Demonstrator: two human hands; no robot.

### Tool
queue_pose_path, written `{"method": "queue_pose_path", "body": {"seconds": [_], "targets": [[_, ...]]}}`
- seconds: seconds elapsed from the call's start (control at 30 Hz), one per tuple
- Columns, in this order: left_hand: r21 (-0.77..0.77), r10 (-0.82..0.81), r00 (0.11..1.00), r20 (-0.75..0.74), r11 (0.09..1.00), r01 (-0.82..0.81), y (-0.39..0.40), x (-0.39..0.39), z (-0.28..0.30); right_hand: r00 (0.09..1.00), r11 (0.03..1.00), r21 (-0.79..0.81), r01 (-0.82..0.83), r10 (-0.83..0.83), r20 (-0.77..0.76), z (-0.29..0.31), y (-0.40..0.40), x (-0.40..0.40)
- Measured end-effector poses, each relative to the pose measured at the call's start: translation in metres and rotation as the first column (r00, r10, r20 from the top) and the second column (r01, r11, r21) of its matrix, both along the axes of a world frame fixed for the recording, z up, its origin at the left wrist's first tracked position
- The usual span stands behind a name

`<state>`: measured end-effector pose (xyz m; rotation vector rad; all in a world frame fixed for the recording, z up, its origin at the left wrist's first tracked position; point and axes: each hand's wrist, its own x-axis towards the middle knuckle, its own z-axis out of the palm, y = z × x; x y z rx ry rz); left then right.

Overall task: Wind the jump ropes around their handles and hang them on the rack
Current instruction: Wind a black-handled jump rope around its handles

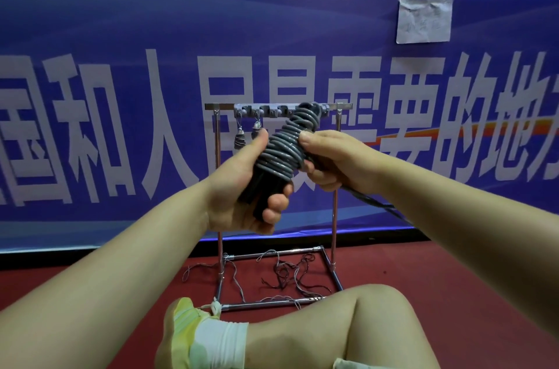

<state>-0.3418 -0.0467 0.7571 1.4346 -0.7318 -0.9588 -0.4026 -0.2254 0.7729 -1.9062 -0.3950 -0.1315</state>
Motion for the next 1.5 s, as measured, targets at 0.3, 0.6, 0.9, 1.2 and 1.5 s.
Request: {"method": "queue_pose_path", "body": {"seconds": [0.3,0.6,0.9,1.2,1.5], "targets": [[0.018,0.376,0.772,0.512,0.894,-0.447,-0.016,0.004,-0.001,0.933,0.933,-0.119,0.340,-0.350,-0.078,-0.015,0.008,0.001],[0.011,0.064,0.085,0.994,0.729,-0.684,-0.011,0.003,-0.008,0.891,0.947,0.001,0.321,-0.302,-0.340,-0.025,0.017,0.006],[0.090,0.184,0.823,0.538,0.958,-0.273,0.001,-0.006,0.002,0.962,0.927,0.261,0.270,-0.249,-0.110,-0.027,0.024,0.006],[0.083,0.202,0.511,0.835,0.873,-0.480,-0.002,0.004,-0.002,0.898,0.904,-0.149,0.402,-0.420,-0.128,-0.023,0.010,0.005],[0.067,0.192,0.472,0.860,0.876,-0.478,-0.004,0.011,-0.016,0.868,0.866,-0.164,0.473,-0.490,-0.083,-0.025,0.015,0.006]]}}
